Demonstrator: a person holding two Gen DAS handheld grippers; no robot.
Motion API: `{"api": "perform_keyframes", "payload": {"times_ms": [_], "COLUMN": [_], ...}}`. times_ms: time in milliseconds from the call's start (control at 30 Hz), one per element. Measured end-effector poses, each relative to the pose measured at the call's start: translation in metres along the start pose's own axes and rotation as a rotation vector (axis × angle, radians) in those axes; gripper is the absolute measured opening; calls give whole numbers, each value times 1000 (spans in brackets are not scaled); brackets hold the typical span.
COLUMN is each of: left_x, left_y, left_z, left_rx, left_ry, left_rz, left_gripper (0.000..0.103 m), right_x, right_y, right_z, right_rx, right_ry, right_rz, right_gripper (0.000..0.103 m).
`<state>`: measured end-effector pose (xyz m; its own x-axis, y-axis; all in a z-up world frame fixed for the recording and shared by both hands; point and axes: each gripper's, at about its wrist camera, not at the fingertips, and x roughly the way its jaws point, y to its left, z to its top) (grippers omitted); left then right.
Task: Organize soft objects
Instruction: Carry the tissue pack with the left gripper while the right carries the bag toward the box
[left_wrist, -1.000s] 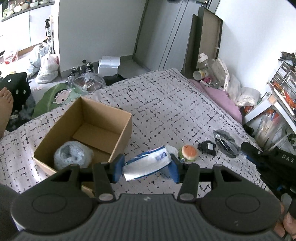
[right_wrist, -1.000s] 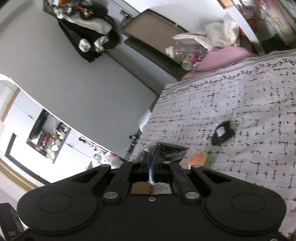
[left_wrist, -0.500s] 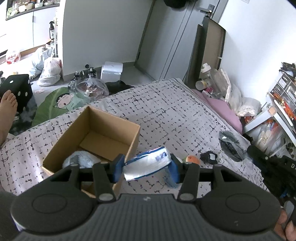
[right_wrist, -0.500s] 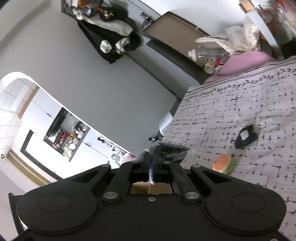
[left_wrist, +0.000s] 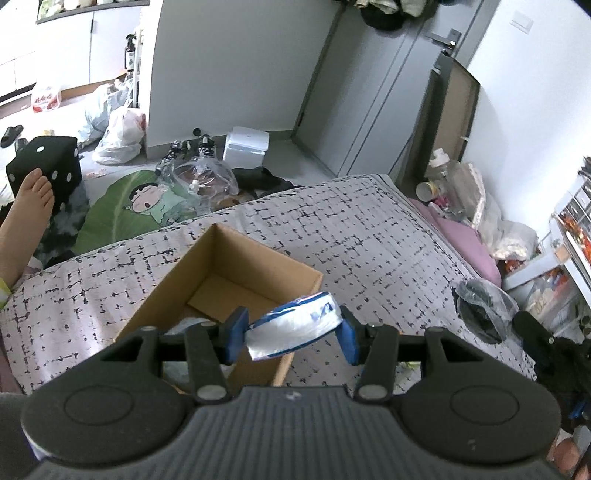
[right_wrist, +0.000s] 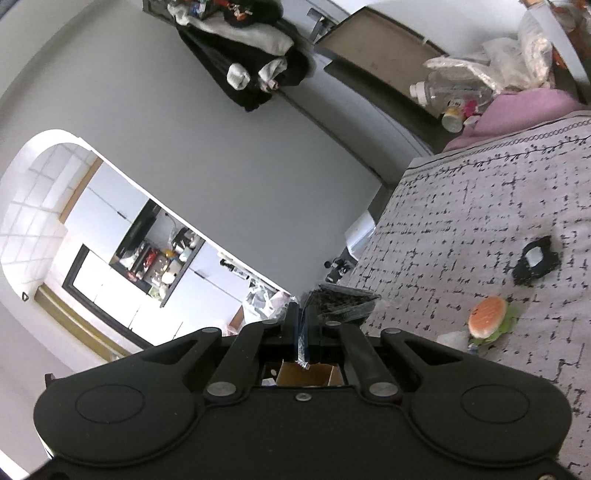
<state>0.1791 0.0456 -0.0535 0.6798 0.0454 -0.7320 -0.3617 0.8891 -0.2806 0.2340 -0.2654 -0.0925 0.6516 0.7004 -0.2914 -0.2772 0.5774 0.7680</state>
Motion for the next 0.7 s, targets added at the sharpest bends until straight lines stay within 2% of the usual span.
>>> {"api": "perform_keyframes", "payload": {"times_ms": [400,700], "left_x": [36,64], "left_y": [40,56], "left_z": [14,21], "left_rx": [-53,-55], "left_ry": [43,61], "left_rz": [14,27], "left_gripper": [50,50], "right_x": [39,70], "right_y": [22,34], "right_z": [-20,-38], "right_rx": [-47,-91], "right_ry": [76,157], "right_rz": [-6,-25], "right_gripper": [2,2]}}
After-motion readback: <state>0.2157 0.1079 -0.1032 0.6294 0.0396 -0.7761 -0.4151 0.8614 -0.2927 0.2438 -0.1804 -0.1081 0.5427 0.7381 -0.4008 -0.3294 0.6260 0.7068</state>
